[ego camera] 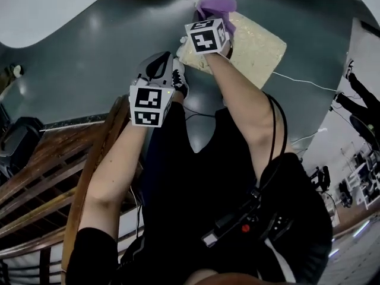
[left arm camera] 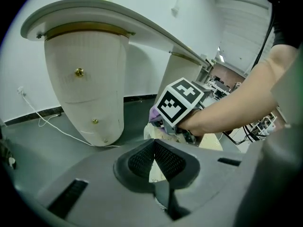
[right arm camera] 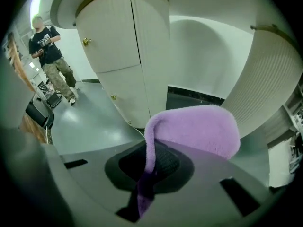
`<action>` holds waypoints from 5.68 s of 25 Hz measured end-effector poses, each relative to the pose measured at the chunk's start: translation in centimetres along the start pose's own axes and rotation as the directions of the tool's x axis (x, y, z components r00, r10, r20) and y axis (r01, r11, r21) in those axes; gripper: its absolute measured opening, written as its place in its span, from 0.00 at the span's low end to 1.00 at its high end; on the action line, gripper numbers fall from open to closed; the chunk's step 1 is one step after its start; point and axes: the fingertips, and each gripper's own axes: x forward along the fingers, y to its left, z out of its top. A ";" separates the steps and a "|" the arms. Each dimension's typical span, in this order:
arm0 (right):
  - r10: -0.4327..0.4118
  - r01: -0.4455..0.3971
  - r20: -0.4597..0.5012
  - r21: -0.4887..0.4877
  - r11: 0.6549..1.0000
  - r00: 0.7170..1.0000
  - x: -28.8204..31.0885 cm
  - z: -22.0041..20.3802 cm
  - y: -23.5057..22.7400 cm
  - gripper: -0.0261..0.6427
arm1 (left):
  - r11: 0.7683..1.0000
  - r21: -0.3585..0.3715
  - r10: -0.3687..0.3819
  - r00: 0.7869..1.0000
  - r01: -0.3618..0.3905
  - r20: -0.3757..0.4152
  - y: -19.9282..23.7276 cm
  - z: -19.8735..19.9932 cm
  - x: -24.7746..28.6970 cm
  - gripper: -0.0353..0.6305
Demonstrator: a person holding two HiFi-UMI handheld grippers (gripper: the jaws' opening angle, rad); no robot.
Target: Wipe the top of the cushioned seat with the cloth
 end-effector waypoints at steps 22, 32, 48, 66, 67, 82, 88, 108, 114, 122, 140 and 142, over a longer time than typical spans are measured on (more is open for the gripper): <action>0.120 -0.147 0.108 0.291 0.945 0.987 -3.8 -4.2 -7.6 0.07 | 0.999 0.000 0.033 0.999 -0.033 0.006 -7.7 1.4 2.2 0.06; 0.112 -0.145 0.110 0.362 0.921 0.988 -6.6 -9.3 -13.6 0.07 | 1.000 0.018 0.019 1.000 -0.019 0.000 -13.7 2.1 4.6 0.06; 0.063 -0.099 0.097 0.432 0.897 0.993 -10.1 -15.8 -21.4 0.07 | 0.999 0.036 -0.025 1.000 0.025 -0.006 -18.8 4.0 7.9 0.06; 0.046 -0.092 0.131 0.370 0.925 0.990 -14.0 -9.3 -16.2 0.07 | 0.999 0.005 -0.053 0.998 0.053 0.014 -13.6 4.5 4.5 0.06; 0.064 -0.114 0.149 0.356 0.928 0.987 -13.9 -7.9 -14.6 0.07 | 0.999 0.001 -0.050 0.999 0.050 0.018 -12.7 4.5 4.0 0.06; 0.254 -0.263 0.067 0.233 0.936 0.965 -2.7 -2.0 4.5 0.07 | 0.998 -0.050 0.033 0.999 -0.032 0.024 -1.3 -0.3 -1.8 0.06; 0.195 -0.198 0.039 0.191 0.961 0.980 -1.3 -3.5 3.9 0.07 | 0.998 -0.005 0.067 0.997 -0.067 0.022 -1.0 -1.6 -1.3 0.06; 0.246 -0.283 0.155 0.299 0.911 0.957 -6.9 -10.2 -5.1 0.07 | 0.998 -0.046 0.035 0.999 -0.036 -0.015 -10.0 -0.6 2.6 0.06; 0.249 -0.288 0.160 0.316 0.904 0.955 -8.2 -12.5 -7.2 0.07 | 1.000 -0.027 0.012 1.000 -0.012 -0.023 -13.1 -0.2 3.9 0.06; 0.240 -0.280 0.154 0.337 0.899 0.958 -10.6 -16.4 -11.6 0.07 | 0.999 -0.050 0.002 1.000 -0.004 -0.028 -16.4 0.7 6.1 0.06; 0.158 -0.182 0.102 0.318 0.930 0.982 -14.1 -22.6 -18.0 0.07 | 0.998 -0.029 -0.056 0.998 0.055 -0.033 -21.4 1.7 9.0 0.06; 0.128 -0.146 0.080 0.308 0.940 0.989 -14.3 -22.9 -18.4 0.07 | 0.998 -0.024 -0.057 0.998 0.056 -0.027 -20.8 1.9 8.6 0.06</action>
